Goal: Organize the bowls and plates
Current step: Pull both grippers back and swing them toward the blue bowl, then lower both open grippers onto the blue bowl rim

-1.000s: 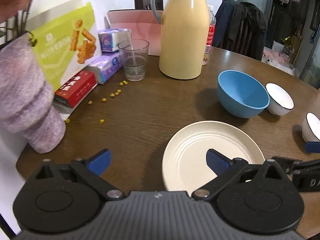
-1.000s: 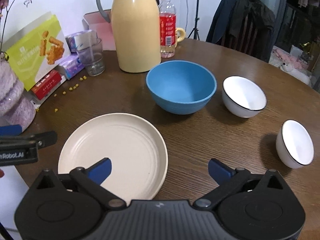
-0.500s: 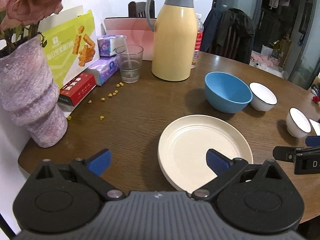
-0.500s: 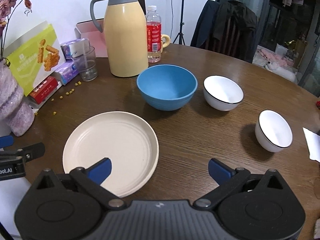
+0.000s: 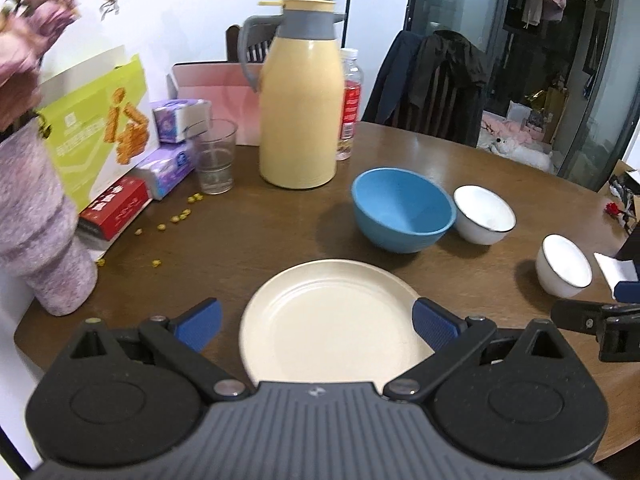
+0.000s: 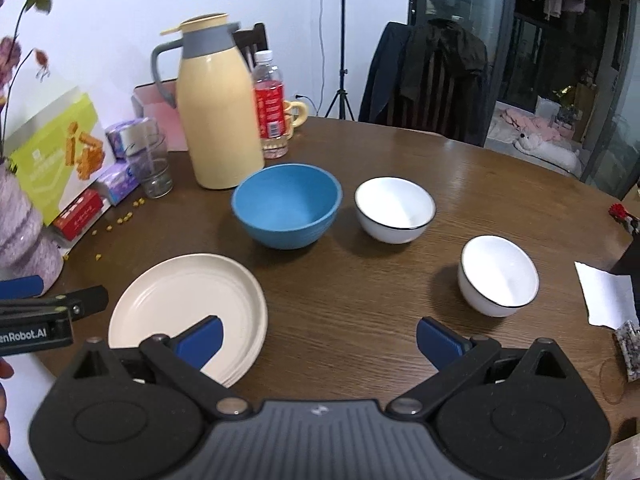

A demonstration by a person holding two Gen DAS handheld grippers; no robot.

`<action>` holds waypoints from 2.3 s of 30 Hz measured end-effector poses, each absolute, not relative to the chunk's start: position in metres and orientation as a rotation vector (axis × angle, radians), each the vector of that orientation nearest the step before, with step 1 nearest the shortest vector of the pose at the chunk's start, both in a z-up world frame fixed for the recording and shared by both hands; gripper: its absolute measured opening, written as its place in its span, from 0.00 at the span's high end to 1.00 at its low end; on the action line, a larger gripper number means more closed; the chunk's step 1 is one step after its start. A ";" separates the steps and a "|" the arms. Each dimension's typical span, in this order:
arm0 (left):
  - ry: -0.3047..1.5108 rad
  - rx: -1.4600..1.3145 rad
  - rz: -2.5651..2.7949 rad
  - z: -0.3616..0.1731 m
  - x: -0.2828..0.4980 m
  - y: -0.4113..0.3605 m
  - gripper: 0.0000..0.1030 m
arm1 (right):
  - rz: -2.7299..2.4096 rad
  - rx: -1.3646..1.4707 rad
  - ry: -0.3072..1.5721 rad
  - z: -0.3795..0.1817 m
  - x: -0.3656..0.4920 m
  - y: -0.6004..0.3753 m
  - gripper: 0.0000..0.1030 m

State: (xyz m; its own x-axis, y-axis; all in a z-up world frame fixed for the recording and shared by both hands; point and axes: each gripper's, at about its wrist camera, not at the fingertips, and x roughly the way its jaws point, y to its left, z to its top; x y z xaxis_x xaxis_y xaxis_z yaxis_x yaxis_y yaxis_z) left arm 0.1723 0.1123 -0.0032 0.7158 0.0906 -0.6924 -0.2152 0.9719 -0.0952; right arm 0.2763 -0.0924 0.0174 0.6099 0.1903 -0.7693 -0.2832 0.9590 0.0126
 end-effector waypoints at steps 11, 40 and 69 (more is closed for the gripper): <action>0.761 -0.180 0.235 0.008 0.189 0.077 0.00 | 0.263 -0.033 0.884 0.021 0.302 -0.138 0.00; 0.872 -0.178 0.249 -0.003 0.339 0.115 0.00 | 0.251 0.121 0.967 -0.004 0.419 -0.113 0.02; 0.989 -0.156 0.252 -0.070 0.449 0.132 0.20 | 0.225 0.119 1.124 -0.081 0.522 -0.064 0.59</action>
